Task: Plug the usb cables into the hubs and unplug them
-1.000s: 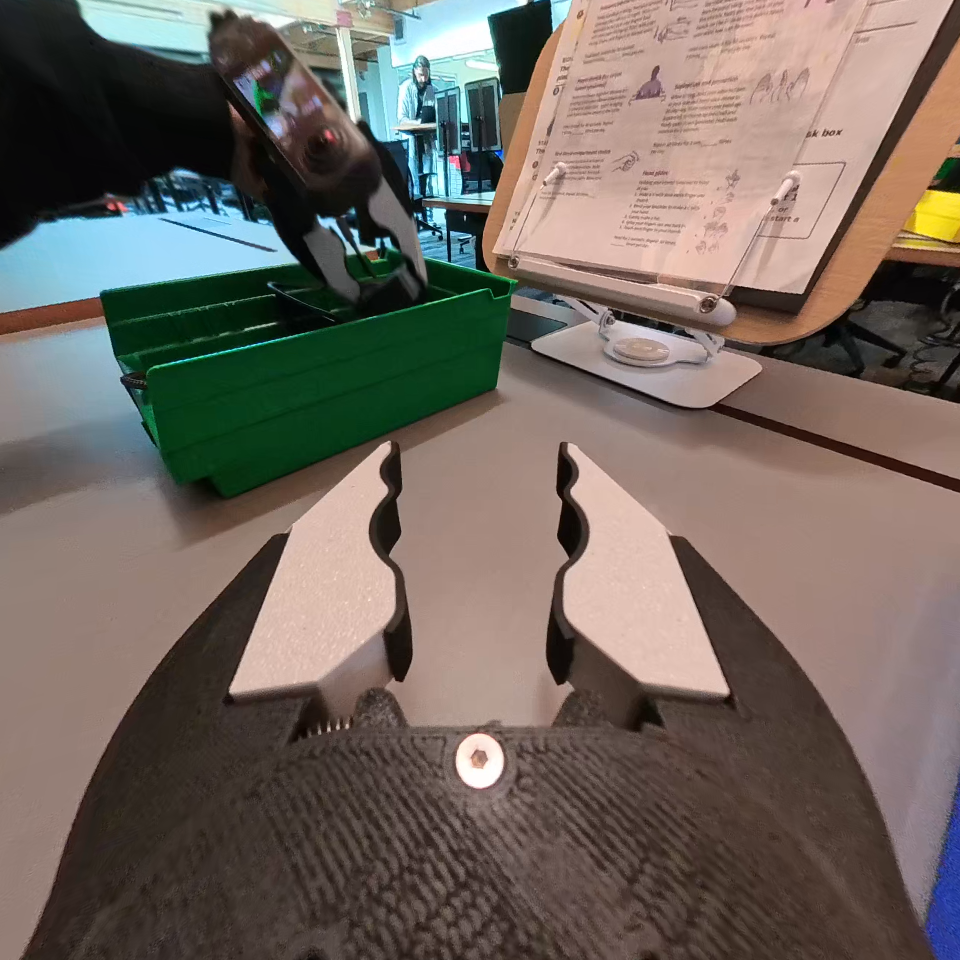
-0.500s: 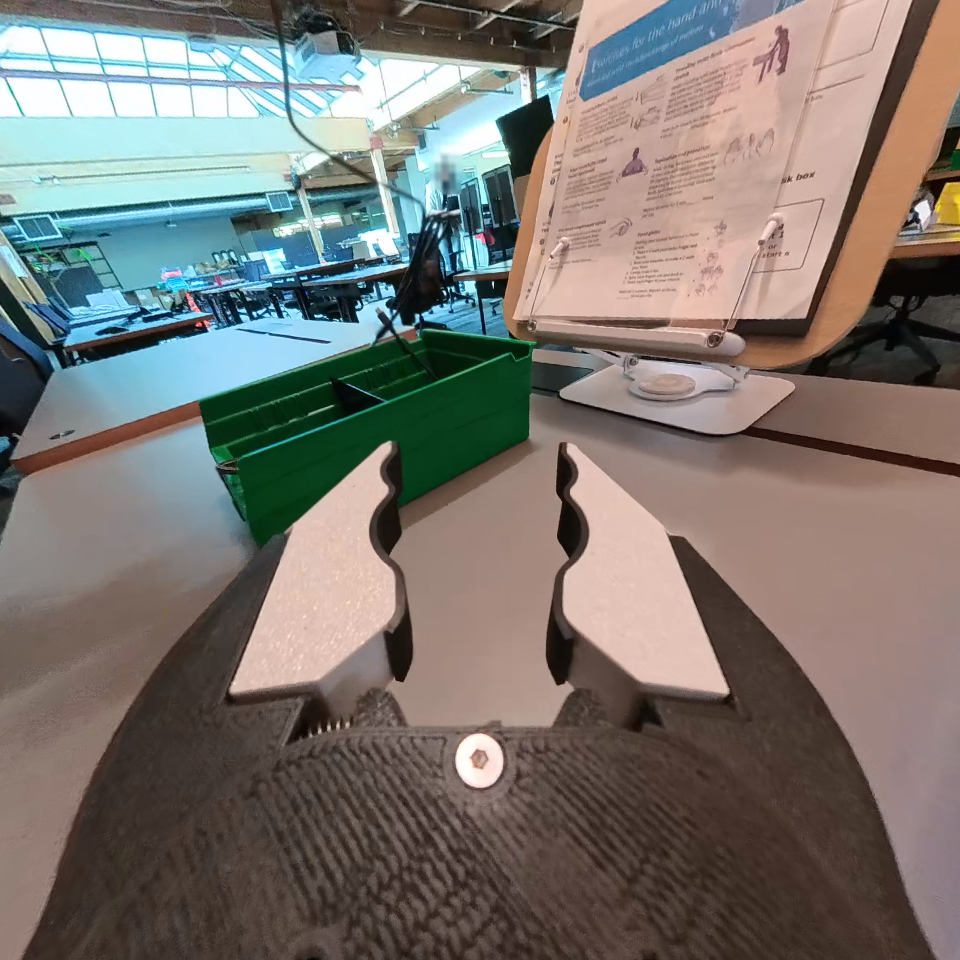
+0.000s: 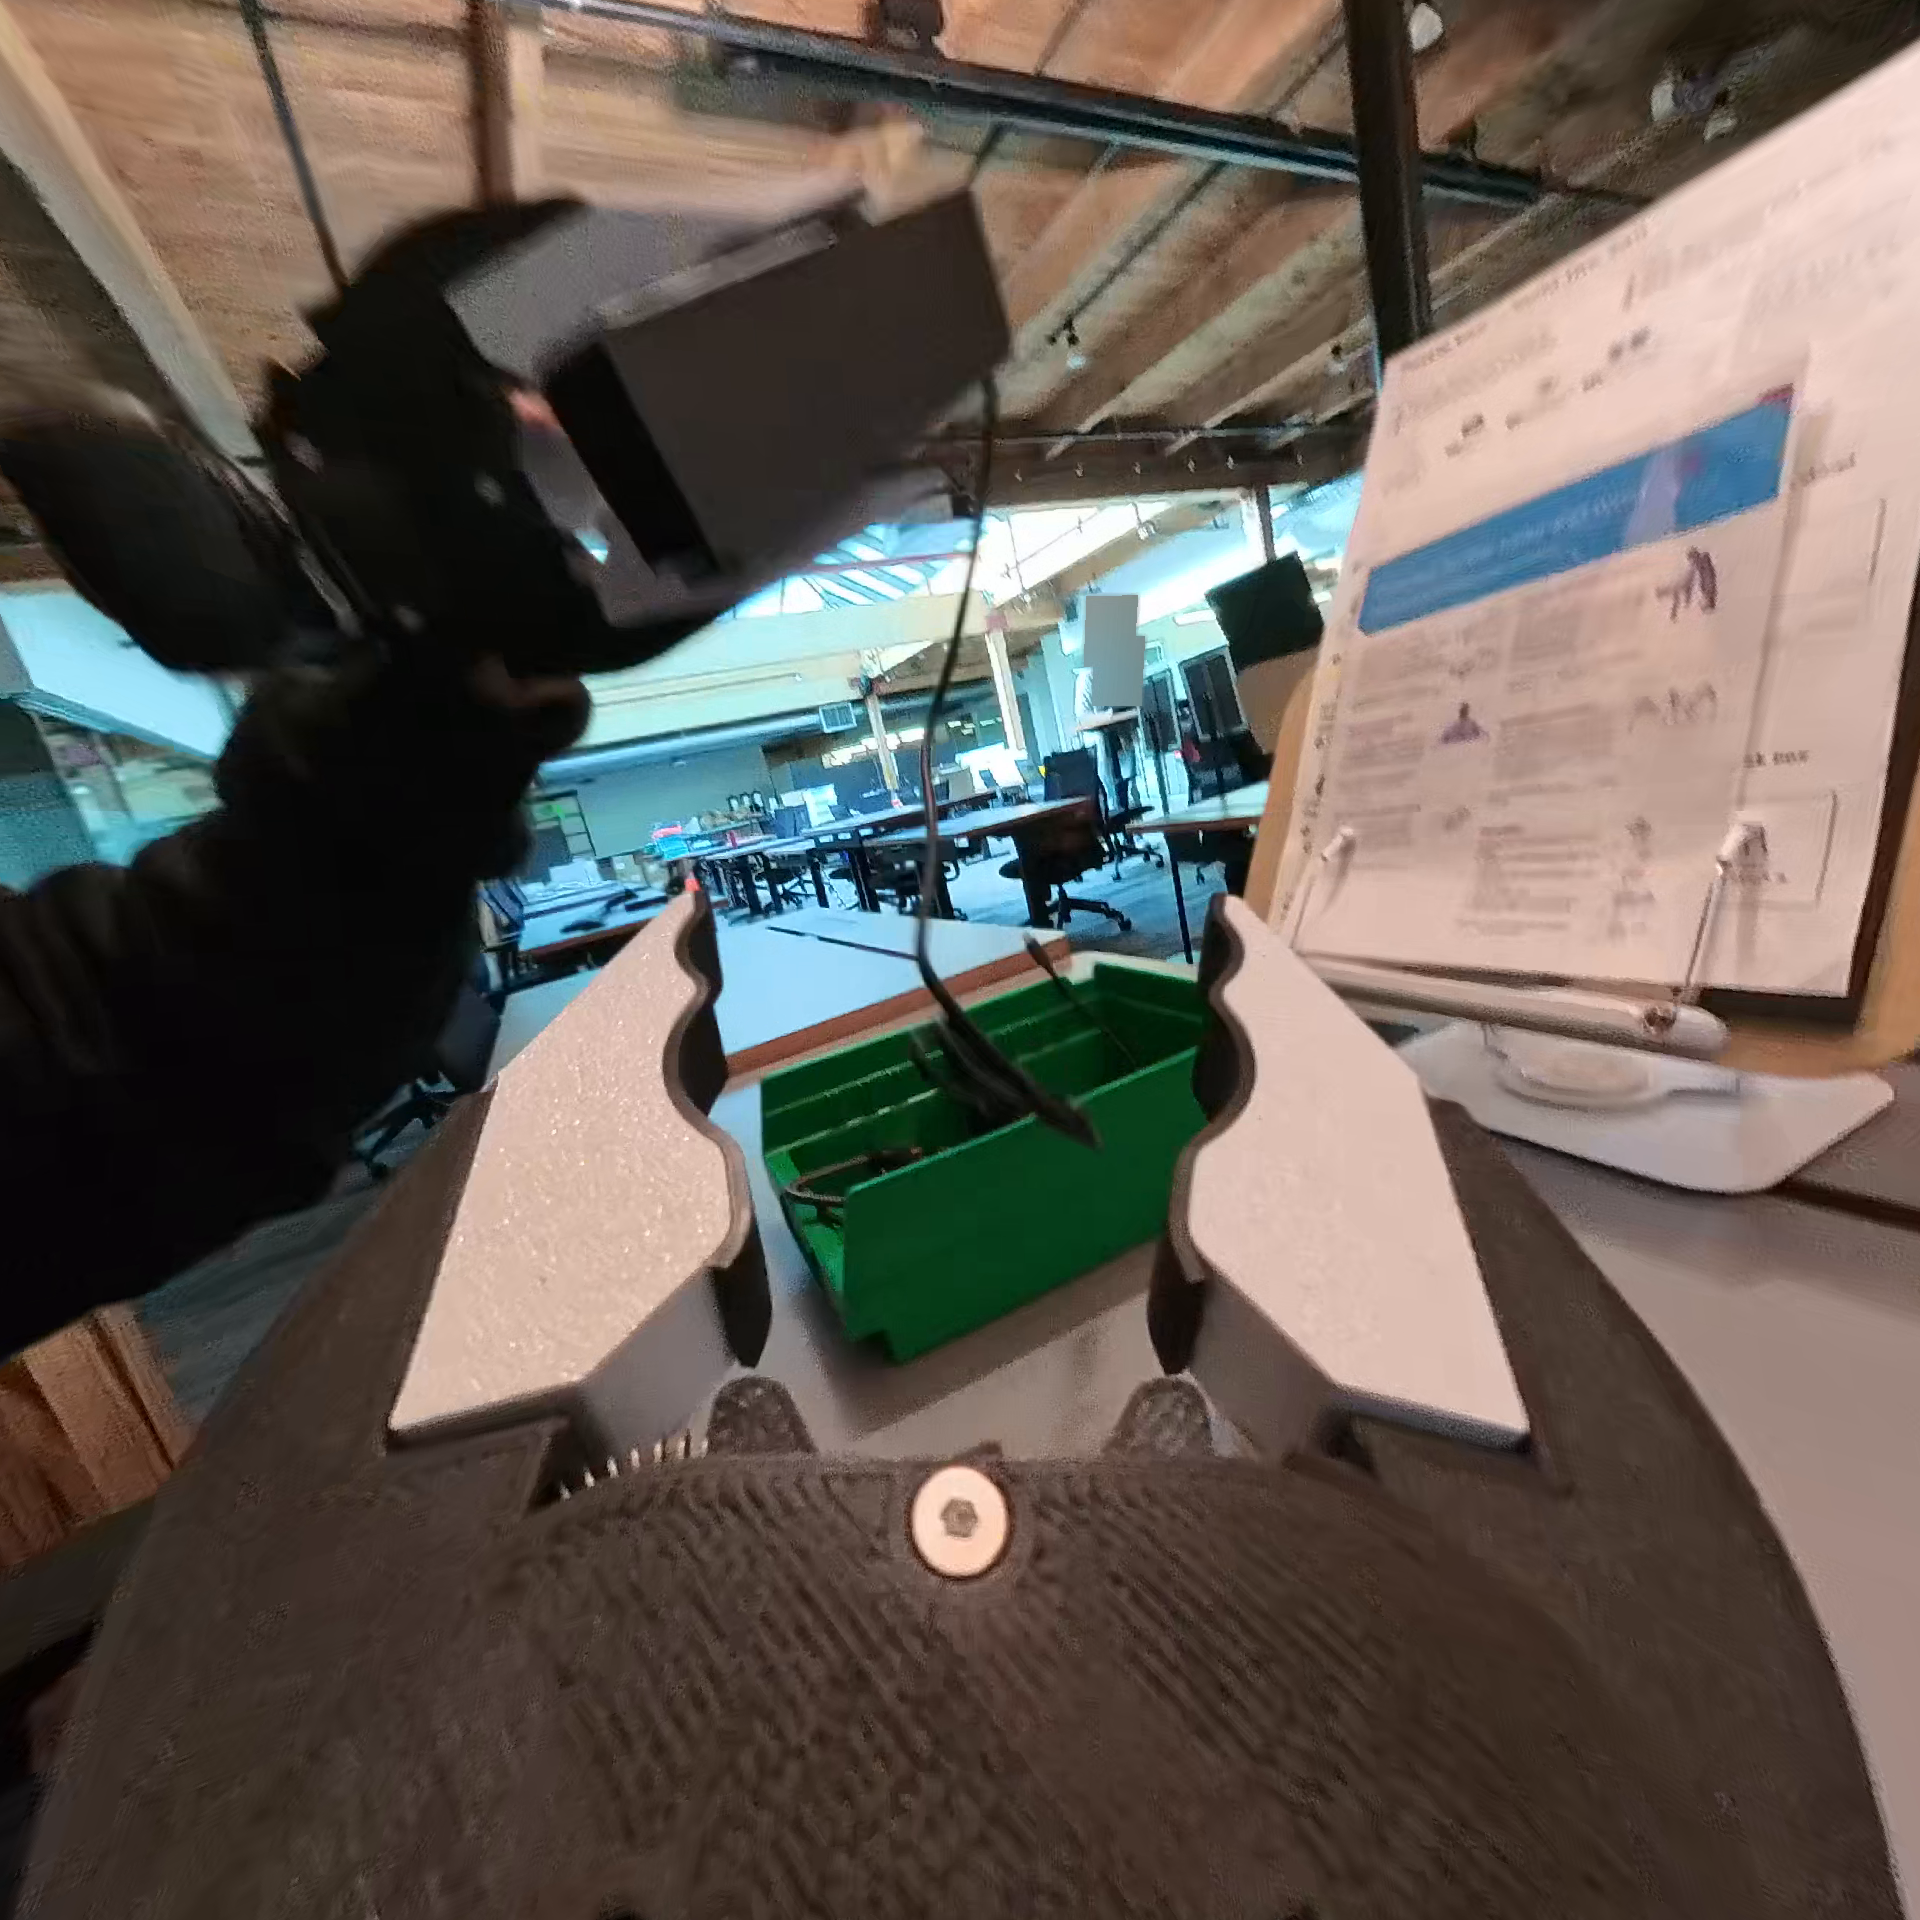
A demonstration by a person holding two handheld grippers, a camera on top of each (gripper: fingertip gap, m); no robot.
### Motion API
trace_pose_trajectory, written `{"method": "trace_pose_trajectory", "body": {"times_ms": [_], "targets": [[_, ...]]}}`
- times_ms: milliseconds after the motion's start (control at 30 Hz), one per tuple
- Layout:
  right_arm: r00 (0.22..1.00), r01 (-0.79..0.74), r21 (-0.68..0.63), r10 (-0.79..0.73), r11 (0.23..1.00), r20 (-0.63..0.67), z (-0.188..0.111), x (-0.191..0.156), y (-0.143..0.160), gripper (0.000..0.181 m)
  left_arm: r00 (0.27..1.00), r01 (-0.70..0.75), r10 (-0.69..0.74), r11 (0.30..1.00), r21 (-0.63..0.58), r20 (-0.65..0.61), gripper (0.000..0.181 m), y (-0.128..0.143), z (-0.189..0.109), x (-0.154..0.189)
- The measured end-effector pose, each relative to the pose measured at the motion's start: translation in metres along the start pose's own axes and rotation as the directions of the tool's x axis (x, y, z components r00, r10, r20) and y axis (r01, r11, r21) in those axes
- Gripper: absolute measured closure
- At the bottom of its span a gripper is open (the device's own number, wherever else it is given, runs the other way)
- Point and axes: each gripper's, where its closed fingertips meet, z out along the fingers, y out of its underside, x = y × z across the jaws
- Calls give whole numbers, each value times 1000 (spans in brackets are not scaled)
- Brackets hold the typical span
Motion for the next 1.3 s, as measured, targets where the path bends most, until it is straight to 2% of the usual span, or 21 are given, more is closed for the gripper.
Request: {"method": "trace_pose_trajectory", "body": {"times_ms": [100, 200, 300, 367, 467, 600, 633, 667, 867, 933, 967, 1000, 1033, 1067, 1100, 1133, 1167, 1200, 1233, 1267, 1300], "targets": [[998, 54, 15, -54, 998, -10, -1, -8, -10, 90, 999, 42, -41, 999, 20, -16, 126, -31, 8, 27], [983, 148, 14, -145, 989, -110, -4, 6, -11, 93, 984, 158, -157, 987, 9, -86, 126, -51, 19, 60], [965, 206, -47, -211, 977, -154, -3, 20, 4, 100, 937, 298, -291, 955, 4, -193, 126, -72, 27, 102], [962, 203, -91, -216, 975, -167, 0, 29, 17, 101, 930, 312, -306, 950, -5, -204, 127, -83, 29, 125], [959, 178, -132, -202, 975, -198, 2, 42, 34, 124, 935, 297, -304, 953, -65, -181, 126, -90, 32, 151], [956, 144, -187, -185, 972, -227, 5, 56, 57, 143, 951, 276, -286, 956, -96, -117, 127, -101, 30, 166], [957, 141, -194, -184, 971, -223, 5, 58, 61, 155, 956, 265, -274, 960, -94, -107, 127, -104, 29, 168], [965, 129, -204, -170, 970, -202, 5, 57, 65, 158, 960, 253, -262, 963, -96, -97, 127, -105, 29, 170], [974, 89, -204, -128, 975, -188, 5, 61, 72, 159, 946, 311, -312, 950, -28, -89, 126, -107, 27, 181], [968, 40, -123, -69, 992, -240, 1, 68, 61, 159, 909, 407, -407, 913, -19, -88, 121, -102, 23, 177], [969, 5, -74, -23, 997, -244, -2, 70, 54, 159, 865, 492, -492, 870, -27, -97, 115, -98, 19, 176], [970, -20, -25, 13, 999, -241, -6, 72, 47, 159, 786, 608, -608, 793, -38, -110, 113, -93, 14, 175], [971, -28, 19, 32, 999, -236, -10, 74, 40, 159, 657, 743, -742, 667, -48, -137, 112, -90, 8, 176], [972, -25, 54, 36, 998, -232, -14, 76, 33, 159, 475, 869, -861, 491, -56, -180, 111, -90, 2, 177], [974, -11, 72, 27, 997, -223, -16, 76, 29, 159, 253, 959, -938, 275, -64, -238, 111, -93, -4, 176], [978, 10, 80, 7, 997, -210, -17, 74, 27, 159, 15, 996, -954, 42, -81, -300, 110, -97, -9, 173], [978, 36, 81, -19, 996, -206, -18, 72, 26, 159, -211, 976, -915, -182, -116, -343, 109, -97, -12, 168], [977, 65, 76, -49, 995, -207, -17, 70, 26, 159, -404, 915, -837, -371, -161, -369, 105, -94, -12, 163], [975, 103, 66, -87, 993, -204, -15, 67, 27, 159, -553, 831, -736, -518, -202, -391, 100, -91, -11, 157], [969, 159, 55, -145, 986, -201, -12, 62, 27, 159, -662, 742, -630, -625, -241, -406, 100, -88, -10, 152], [953, 242, 45, -228, 969, -201, -10, 56, 27, 158, -734, 664, -533, -693, -280, -420, 99, -87, -8, 147]]}}
